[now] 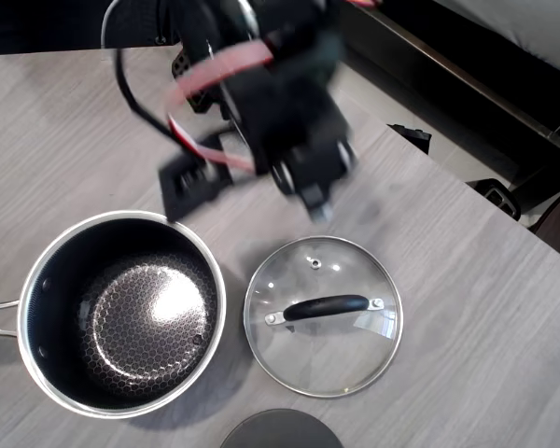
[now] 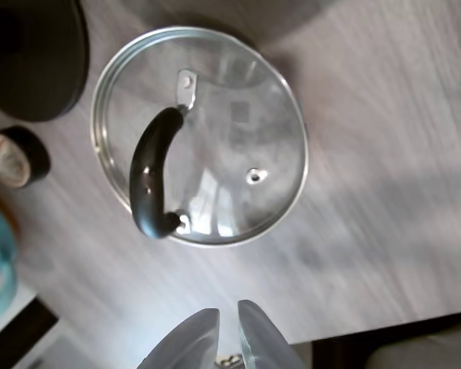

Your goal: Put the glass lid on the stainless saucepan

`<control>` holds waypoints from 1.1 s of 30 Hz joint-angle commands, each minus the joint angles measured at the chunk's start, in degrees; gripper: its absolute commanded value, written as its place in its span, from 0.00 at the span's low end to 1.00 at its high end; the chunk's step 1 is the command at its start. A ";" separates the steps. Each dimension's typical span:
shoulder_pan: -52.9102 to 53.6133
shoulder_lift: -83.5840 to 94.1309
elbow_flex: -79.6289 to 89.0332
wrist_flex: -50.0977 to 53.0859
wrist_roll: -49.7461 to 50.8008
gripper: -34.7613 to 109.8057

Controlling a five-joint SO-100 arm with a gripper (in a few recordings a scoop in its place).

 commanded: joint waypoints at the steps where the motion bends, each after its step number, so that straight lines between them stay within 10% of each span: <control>1: -0.44 -16.00 -20.92 6.50 1.85 0.32; 26: 3.16 -30.76 -26.19 4.57 1.67 0.38; 33: 2.90 -37.71 -35.86 8.70 1.58 0.24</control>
